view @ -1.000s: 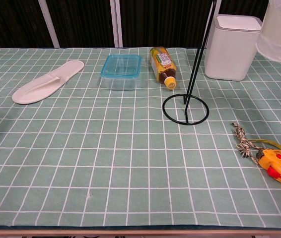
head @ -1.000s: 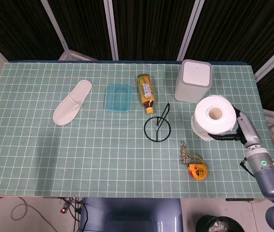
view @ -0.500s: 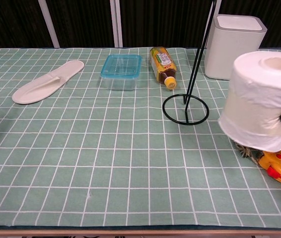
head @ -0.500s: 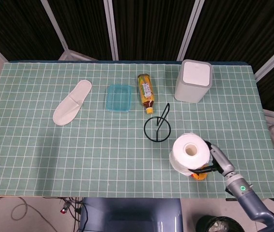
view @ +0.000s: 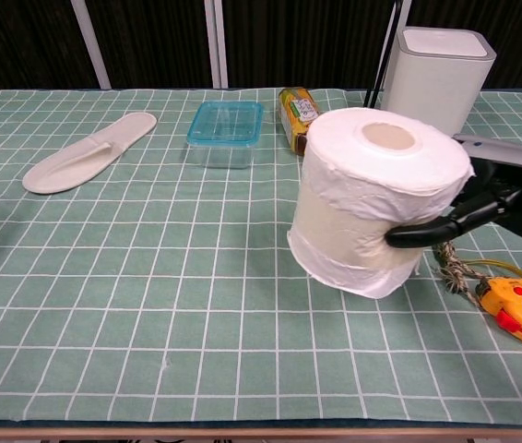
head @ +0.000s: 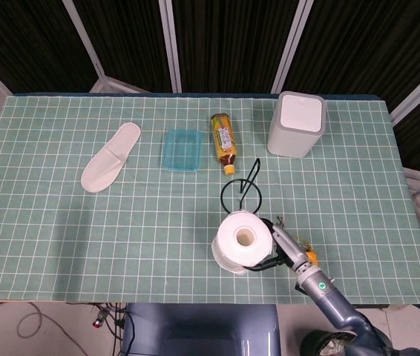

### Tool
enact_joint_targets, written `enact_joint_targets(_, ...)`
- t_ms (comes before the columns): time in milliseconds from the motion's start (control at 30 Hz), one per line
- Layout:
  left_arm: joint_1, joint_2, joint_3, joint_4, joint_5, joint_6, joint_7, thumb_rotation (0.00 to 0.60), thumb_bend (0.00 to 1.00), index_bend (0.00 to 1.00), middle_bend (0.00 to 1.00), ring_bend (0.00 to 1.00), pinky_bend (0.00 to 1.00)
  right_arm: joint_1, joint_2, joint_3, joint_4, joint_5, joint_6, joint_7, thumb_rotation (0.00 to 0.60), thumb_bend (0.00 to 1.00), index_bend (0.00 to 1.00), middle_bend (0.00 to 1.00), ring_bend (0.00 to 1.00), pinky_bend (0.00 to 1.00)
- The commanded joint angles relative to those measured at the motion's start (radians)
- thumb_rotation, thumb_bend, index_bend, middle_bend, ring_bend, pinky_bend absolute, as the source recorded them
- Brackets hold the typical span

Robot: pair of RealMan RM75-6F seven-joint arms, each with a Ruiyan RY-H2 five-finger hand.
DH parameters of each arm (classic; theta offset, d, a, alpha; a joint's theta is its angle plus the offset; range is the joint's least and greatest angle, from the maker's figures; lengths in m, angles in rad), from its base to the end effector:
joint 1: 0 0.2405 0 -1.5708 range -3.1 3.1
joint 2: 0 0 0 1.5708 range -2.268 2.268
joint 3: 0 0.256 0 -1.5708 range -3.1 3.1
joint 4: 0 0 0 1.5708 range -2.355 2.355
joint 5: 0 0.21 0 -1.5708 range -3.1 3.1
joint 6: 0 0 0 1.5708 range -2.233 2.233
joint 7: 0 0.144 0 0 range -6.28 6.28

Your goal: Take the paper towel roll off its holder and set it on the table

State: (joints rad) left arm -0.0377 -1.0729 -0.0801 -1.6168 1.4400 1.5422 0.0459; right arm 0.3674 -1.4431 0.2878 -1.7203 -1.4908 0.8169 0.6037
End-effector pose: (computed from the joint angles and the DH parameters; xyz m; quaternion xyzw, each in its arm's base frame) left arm -0.3233 0.1717 0.1890 -0.5646 -0.3617 -0.3654 0.6457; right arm -0.1662 -0.2647 0.0064 0.5078 -0.6845 0.5017 0.1475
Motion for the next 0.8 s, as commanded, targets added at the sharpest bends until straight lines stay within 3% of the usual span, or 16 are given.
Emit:
enact_joint_targets(33, 0.0, 0.0, -0.001, 0.0, -0.002, 0.0, 0.0, 0.6, 0.18, 0.04, 0.0, 0.0, 0.01, 0.03, -0.108, 0.008, 0.076, 0.069, 0.049, -0.097, 0.6, 0.0, 0.47, 0.34, 0.29, 0.05)
enact_joint_targets(267, 0.001, 0.001, -0.005, 0.002, -0.01, 0.0, -0.002, 0.6, 0.18, 0.04, 0.0, 0.0, 0.01, 0.045, -0.242, -0.018, 0.191, 0.107, 0.121, -0.189, 0.6, 0.0, 0.47, 0.34, 0.27, 0.04)
enact_joint_targets(467, -0.002, -0.001, -0.002, 0.002, -0.007, -0.006, 0.004, 0.6, 0.18, 0.04, 0.0, 0.0, 0.01, 0.048, -0.255, -0.06, 0.212, 0.106, 0.118, -0.181, 0.6, 0.0, 0.4, 0.29, 0.2, 0.0)
enact_joint_targets(567, -0.002, -0.001, -0.001, 0.0, -0.006, -0.005, 0.008, 0.6, 0.18, 0.04, 0.0, 0.0, 0.01, 0.061, -0.232, -0.075, 0.193, 0.104, 0.094, -0.189, 0.6, 0.0, 0.32, 0.24, 0.15, 0.0)
enact_joint_targets(733, -0.003, -0.003, 0.0, -0.002, -0.006, -0.007, 0.016, 0.6, 0.18, 0.04, 0.0, 0.0, 0.01, 0.081, -0.181, -0.097, 0.137, 0.118, 0.043, -0.221, 0.6, 0.0, 0.06, 0.03, 0.01, 0.0)
enact_joint_targets(800, -0.004, -0.004, 0.001, -0.003, -0.006, -0.008, 0.018, 0.6, 0.18, 0.04, 0.0, 0.0, 0.01, 0.094, -0.159, -0.105, 0.115, 0.126, 0.013, -0.23, 0.6, 0.0, 0.0, 0.0, 0.0, 0.0)
